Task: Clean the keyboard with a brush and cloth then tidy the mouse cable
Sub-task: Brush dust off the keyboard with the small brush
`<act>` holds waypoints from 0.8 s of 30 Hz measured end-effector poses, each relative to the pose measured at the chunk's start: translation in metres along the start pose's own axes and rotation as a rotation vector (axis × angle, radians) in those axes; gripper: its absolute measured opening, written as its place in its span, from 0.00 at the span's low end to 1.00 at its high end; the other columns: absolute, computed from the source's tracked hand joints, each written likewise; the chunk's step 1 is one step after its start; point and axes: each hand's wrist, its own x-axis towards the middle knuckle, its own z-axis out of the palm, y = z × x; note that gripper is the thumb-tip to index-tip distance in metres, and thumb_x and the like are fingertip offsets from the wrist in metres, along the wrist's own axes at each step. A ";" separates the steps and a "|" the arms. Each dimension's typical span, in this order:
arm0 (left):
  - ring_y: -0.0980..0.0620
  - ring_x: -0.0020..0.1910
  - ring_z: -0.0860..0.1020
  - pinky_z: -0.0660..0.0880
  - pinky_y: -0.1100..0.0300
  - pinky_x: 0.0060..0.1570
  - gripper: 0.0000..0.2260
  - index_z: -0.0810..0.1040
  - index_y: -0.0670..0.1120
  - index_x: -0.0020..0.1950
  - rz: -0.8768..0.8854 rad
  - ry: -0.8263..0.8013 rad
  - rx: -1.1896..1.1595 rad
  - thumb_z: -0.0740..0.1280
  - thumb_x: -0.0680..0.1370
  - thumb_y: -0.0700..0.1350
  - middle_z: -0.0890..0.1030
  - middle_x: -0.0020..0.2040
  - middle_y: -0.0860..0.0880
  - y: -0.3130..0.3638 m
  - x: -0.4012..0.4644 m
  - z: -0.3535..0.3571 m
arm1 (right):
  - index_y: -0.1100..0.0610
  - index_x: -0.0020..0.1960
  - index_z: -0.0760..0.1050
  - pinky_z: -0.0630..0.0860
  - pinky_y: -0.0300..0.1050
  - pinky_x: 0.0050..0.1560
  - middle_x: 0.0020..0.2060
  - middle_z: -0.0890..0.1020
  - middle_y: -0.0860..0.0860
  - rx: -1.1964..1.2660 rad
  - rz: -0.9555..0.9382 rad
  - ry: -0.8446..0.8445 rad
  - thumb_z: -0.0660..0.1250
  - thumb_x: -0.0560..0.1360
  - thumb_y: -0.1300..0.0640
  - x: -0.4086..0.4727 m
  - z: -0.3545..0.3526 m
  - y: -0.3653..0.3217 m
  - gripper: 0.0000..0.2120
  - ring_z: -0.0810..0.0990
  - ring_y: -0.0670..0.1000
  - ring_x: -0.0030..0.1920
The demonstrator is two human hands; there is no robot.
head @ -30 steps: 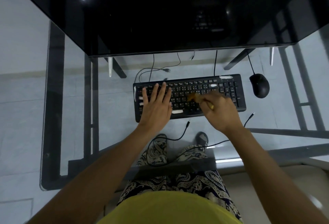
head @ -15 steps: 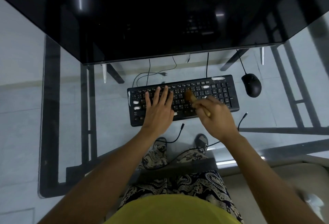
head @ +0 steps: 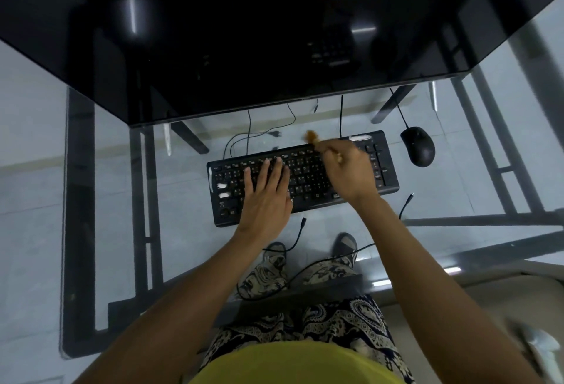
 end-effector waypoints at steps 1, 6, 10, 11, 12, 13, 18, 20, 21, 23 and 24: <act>0.43 0.77 0.52 0.46 0.35 0.72 0.26 0.59 0.43 0.76 0.030 0.017 0.010 0.47 0.79 0.51 0.56 0.78 0.44 0.003 -0.001 0.000 | 0.53 0.56 0.81 0.76 0.42 0.39 0.45 0.84 0.50 0.019 -0.032 -0.083 0.62 0.79 0.58 -0.003 0.001 0.000 0.11 0.80 0.49 0.39; 0.44 0.76 0.56 0.48 0.32 0.70 0.25 0.64 0.44 0.74 0.190 0.009 0.071 0.58 0.78 0.50 0.62 0.76 0.46 0.021 -0.010 0.007 | 0.53 0.58 0.81 0.78 0.45 0.38 0.43 0.85 0.53 -0.007 0.022 -0.013 0.62 0.79 0.56 -0.011 -0.006 0.004 0.11 0.81 0.51 0.37; 0.43 0.76 0.57 0.48 0.31 0.70 0.25 0.65 0.44 0.73 0.172 -0.018 0.087 0.59 0.77 0.51 0.63 0.75 0.45 0.023 -0.012 0.011 | 0.54 0.42 0.84 0.79 0.48 0.41 0.37 0.85 0.51 0.051 0.119 -0.124 0.63 0.74 0.54 -0.024 -0.020 0.003 0.10 0.81 0.52 0.38; 0.43 0.76 0.57 0.48 0.31 0.70 0.25 0.65 0.44 0.73 0.169 -0.018 0.089 0.59 0.78 0.51 0.63 0.76 0.45 0.024 -0.012 0.011 | 0.54 0.40 0.83 0.78 0.47 0.41 0.36 0.85 0.51 0.089 0.143 -0.107 0.63 0.73 0.55 -0.025 -0.023 0.004 0.11 0.81 0.51 0.39; 0.43 0.76 0.57 0.48 0.31 0.70 0.25 0.65 0.43 0.73 0.168 -0.017 0.091 0.60 0.78 0.51 0.63 0.75 0.45 0.025 -0.012 0.011 | 0.54 0.41 0.83 0.78 0.45 0.40 0.37 0.85 0.50 0.125 0.139 -0.081 0.63 0.74 0.56 -0.027 -0.025 0.005 0.10 0.81 0.50 0.38; 0.43 0.75 0.58 0.48 0.31 0.70 0.25 0.66 0.43 0.73 0.166 -0.013 0.091 0.60 0.77 0.50 0.64 0.75 0.45 0.026 -0.011 0.010 | 0.53 0.44 0.83 0.77 0.43 0.40 0.40 0.85 0.49 0.143 0.107 -0.058 0.63 0.75 0.58 -0.028 -0.025 0.003 0.10 0.81 0.48 0.39; 0.43 0.74 0.60 0.50 0.31 0.69 0.24 0.69 0.42 0.71 0.166 0.011 0.089 0.63 0.76 0.49 0.67 0.73 0.44 0.028 -0.012 0.009 | 0.48 0.45 0.83 0.75 0.42 0.40 0.40 0.85 0.48 -0.013 -0.016 -0.214 0.62 0.75 0.53 -0.041 -0.018 0.004 0.10 0.80 0.50 0.38; 0.43 0.75 0.60 0.50 0.31 0.70 0.24 0.68 0.42 0.71 0.172 0.010 0.092 0.62 0.77 0.50 0.67 0.74 0.44 0.027 -0.013 0.008 | 0.48 0.33 0.79 0.73 0.43 0.34 0.30 0.81 0.48 -0.102 0.081 -0.305 0.62 0.71 0.49 -0.060 -0.026 0.015 0.11 0.77 0.50 0.31; 0.43 0.75 0.60 0.49 0.31 0.70 0.25 0.68 0.42 0.72 0.173 0.009 0.099 0.62 0.77 0.50 0.66 0.74 0.44 0.027 -0.012 0.008 | 0.49 0.33 0.78 0.74 0.44 0.32 0.29 0.80 0.48 -0.138 0.118 -0.283 0.61 0.70 0.47 -0.071 -0.032 0.022 0.12 0.78 0.51 0.31; 0.43 0.74 0.61 0.50 0.31 0.70 0.24 0.68 0.42 0.71 0.171 0.017 0.113 0.60 0.77 0.49 0.67 0.73 0.44 0.029 -0.011 0.009 | 0.50 0.38 0.81 0.73 0.40 0.31 0.29 0.81 0.44 -0.098 0.106 -0.126 0.60 0.70 0.48 -0.091 -0.042 0.028 0.12 0.78 0.48 0.30; 0.43 0.74 0.62 0.51 0.31 0.70 0.24 0.69 0.42 0.71 0.175 0.023 0.115 0.58 0.76 0.49 0.67 0.73 0.44 0.031 -0.010 0.010 | 0.50 0.40 0.82 0.71 0.38 0.31 0.30 0.80 0.40 0.011 0.077 -0.080 0.60 0.71 0.50 -0.096 -0.044 0.030 0.12 0.77 0.45 0.30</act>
